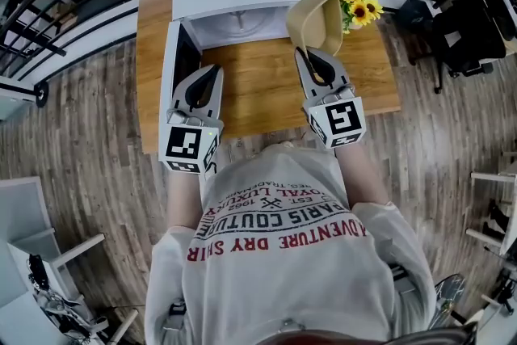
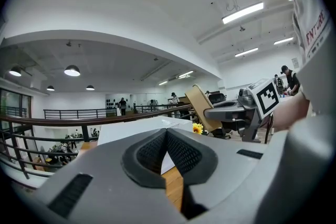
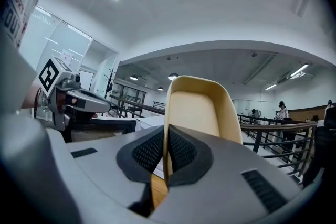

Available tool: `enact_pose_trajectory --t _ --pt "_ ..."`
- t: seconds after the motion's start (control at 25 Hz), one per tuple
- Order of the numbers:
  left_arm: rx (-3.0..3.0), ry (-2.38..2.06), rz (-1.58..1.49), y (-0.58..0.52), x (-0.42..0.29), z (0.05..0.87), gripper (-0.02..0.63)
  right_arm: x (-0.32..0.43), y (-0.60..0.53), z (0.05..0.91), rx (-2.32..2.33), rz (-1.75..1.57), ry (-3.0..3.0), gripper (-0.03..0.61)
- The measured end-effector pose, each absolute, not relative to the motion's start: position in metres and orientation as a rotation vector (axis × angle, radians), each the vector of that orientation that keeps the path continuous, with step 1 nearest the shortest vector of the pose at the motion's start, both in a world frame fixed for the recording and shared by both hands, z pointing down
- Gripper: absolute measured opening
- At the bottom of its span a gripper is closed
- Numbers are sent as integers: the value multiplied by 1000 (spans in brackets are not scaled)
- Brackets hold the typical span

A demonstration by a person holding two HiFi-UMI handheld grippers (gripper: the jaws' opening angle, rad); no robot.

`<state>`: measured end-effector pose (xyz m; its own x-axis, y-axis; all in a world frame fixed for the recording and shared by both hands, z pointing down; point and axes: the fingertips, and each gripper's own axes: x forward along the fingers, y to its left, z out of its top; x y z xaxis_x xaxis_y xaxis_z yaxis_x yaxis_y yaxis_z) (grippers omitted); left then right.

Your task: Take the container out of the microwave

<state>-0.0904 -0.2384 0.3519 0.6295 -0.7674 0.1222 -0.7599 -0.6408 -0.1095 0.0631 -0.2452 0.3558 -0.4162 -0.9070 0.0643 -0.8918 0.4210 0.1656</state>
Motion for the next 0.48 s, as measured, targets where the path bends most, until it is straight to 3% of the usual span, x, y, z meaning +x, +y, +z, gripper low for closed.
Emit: enact_pose_trajectory --t 0.48 --pt "-2760 1391 -252 -250 -83 351 14 69 -253 355 1596 -150 -2559 31"
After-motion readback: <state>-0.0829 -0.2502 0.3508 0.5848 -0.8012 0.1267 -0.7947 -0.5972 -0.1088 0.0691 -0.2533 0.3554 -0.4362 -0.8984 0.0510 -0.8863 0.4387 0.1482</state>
